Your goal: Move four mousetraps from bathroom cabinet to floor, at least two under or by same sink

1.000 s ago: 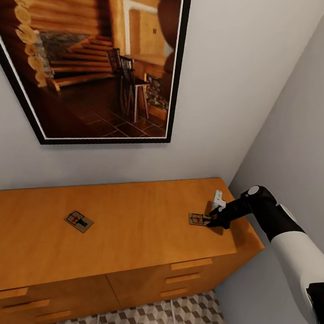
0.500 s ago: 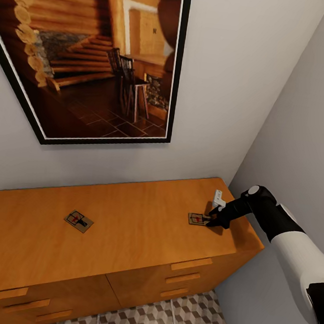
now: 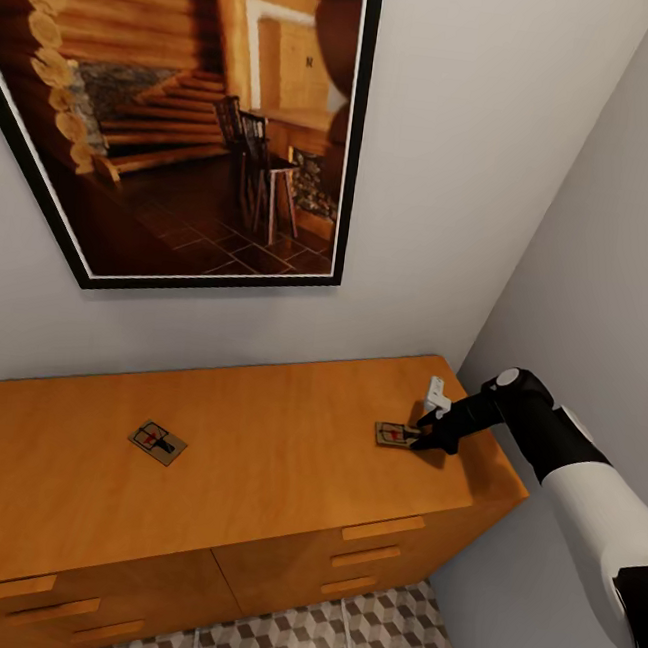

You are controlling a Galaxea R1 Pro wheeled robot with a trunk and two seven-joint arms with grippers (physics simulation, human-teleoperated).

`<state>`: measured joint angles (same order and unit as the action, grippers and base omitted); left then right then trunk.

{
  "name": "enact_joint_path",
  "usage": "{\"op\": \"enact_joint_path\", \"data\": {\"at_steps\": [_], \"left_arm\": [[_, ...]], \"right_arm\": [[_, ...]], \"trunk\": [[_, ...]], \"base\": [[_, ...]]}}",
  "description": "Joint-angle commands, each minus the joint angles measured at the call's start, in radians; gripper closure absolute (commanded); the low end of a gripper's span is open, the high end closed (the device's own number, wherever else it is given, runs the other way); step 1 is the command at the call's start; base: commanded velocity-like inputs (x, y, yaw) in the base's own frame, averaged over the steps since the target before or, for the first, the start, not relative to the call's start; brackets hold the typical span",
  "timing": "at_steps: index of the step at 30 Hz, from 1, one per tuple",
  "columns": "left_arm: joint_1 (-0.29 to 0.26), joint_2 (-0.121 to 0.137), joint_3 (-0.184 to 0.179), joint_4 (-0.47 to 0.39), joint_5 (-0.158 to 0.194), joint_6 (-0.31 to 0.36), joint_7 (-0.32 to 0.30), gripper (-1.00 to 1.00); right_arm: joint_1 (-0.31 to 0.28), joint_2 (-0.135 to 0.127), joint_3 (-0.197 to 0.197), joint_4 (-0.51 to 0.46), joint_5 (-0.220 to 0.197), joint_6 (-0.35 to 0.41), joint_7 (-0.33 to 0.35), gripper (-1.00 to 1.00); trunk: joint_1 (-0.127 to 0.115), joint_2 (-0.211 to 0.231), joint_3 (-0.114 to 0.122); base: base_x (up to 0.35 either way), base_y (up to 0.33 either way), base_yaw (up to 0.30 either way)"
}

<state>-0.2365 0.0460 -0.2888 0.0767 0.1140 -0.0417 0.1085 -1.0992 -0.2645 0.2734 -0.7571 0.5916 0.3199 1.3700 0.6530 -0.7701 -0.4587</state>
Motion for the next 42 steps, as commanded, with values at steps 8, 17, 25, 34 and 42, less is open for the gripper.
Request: {"op": "enact_joint_path", "data": {"at_steps": [8, 17, 25, 34, 42], "left_arm": [[-0.001, 0.0, -0.009, 0.003, 0.01, -0.004, 0.0, -1.0], [-0.001, -0.002, -0.009, 0.003, 0.01, -0.004, -0.001, -1.0], [-0.001, -0.014, -0.009, 0.002, 0.01, -0.005, -0.001, -1.0], [-0.001, -0.022, -0.009, 0.002, 0.009, -0.007, -0.001, -1.0], [-0.001, -0.022, -0.008, 0.002, 0.009, -0.013, -0.001, -1.0]], "right_arm": [[-0.001, -0.001, 0.003, -0.043, -0.021, 0.051, 0.003, 1.0], [-0.001, -0.001, 0.003, -0.118, -0.034, 0.141, 0.013, 1.0], [-0.001, -0.001, 0.002, -0.227, -0.034, 0.247, 0.046, 1.0], [-0.001, -0.001, 0.001, -0.362, -0.033, 0.369, 0.1, 1.0], [-0.001, -0.002, -0.039, -0.471, -0.033, 0.481, 0.129, 1.0]], "trunk": [[0.0, -0.001, -0.001], [0.0, -0.001, -0.001], [0.0, -0.001, -0.001], [0.0, -0.001, -0.001], [0.0, -0.001, -0.001]], "base": [[0.0, 0.0, 0.0], [0.0, 0.0, 0.0], [0.0, 0.0, 0.0], [0.0, 0.0, 0.0], [0.0, 0.0, 0.0]]}}
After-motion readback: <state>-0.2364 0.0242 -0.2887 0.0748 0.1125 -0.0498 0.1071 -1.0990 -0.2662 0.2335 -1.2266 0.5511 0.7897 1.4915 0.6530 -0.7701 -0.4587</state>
